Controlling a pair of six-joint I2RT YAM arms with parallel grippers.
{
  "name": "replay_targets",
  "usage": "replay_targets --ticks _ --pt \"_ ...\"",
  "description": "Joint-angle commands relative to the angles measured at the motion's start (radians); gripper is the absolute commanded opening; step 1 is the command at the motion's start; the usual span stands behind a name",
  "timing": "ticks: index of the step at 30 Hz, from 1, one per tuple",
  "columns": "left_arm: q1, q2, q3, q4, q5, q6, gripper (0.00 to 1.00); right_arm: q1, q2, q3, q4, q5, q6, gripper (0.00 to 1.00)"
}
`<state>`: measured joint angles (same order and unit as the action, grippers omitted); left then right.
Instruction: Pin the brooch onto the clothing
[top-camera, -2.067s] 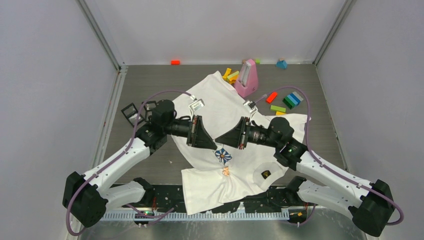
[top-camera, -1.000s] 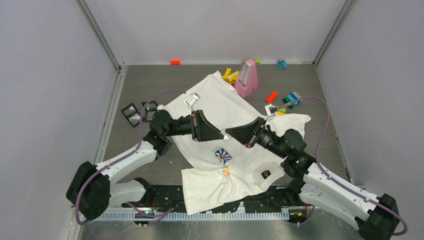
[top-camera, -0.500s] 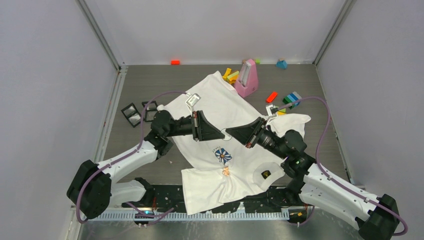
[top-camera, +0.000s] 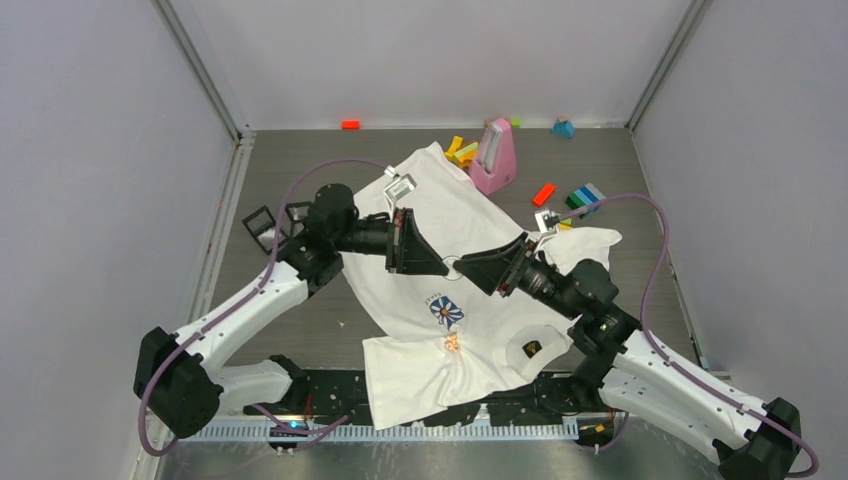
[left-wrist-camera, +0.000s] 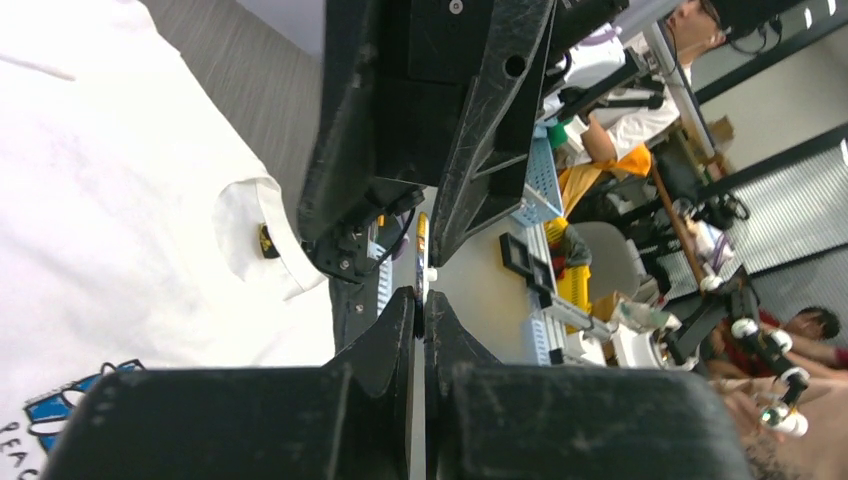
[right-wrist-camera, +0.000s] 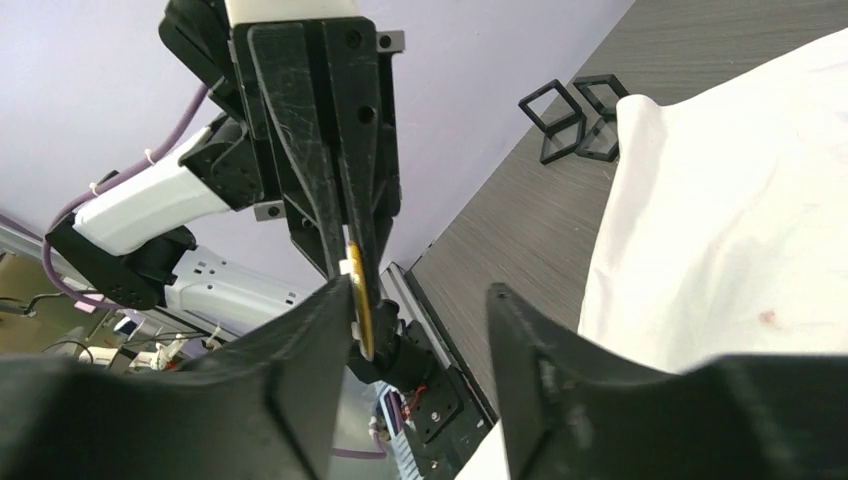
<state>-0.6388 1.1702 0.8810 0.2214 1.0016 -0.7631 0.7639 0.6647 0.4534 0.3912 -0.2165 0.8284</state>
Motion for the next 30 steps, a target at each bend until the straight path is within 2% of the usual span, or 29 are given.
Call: replay_targets --ticks 1,5,9,11,12,13,17,23,24,27,30 --pt "0.030 0.010 0.090 -0.167 0.123 0.161 0.00 -0.002 -0.036 0.071 -0.094 0.014 -0.066 0.60" --pt "0.037 0.007 0.054 -0.077 0.130 0.136 0.00 -0.002 -0.034 0.103 -0.165 -0.060 -0.070 0.71" --pt "0.045 -0.018 0.020 -0.030 0.141 0.103 0.00 -0.002 -0.001 0.118 -0.197 -0.172 -0.039 0.72" --pt "0.045 -0.033 0.008 -0.010 0.142 0.089 0.00 -0.002 0.015 0.108 -0.162 -0.225 -0.010 0.62" --pt "0.045 -0.036 0.006 -0.009 0.144 0.087 0.00 -0.002 0.025 0.104 -0.143 -0.235 0.002 0.54" --pt "0.045 -0.037 0.004 -0.008 0.146 0.085 0.00 -0.002 0.028 0.093 -0.102 -0.251 0.027 0.52" --pt "0.047 -0.039 -0.001 -0.001 0.150 0.078 0.00 -0.002 0.046 0.072 -0.020 -0.250 0.065 0.49" --pt "0.045 -0.042 -0.004 0.002 0.155 0.077 0.00 -0.002 0.054 0.076 0.004 -0.234 0.070 0.48" --pt "0.045 -0.042 -0.005 0.002 0.154 0.076 0.00 -0.002 0.053 0.077 0.004 -0.232 0.071 0.46" --pt "0.045 -0.043 -0.006 0.005 0.154 0.076 0.00 -0.002 0.053 0.077 -0.016 -0.219 0.065 0.30" --pt "0.046 -0.044 -0.008 0.009 0.156 0.072 0.00 -0.002 0.053 0.069 -0.043 -0.205 0.058 0.22"
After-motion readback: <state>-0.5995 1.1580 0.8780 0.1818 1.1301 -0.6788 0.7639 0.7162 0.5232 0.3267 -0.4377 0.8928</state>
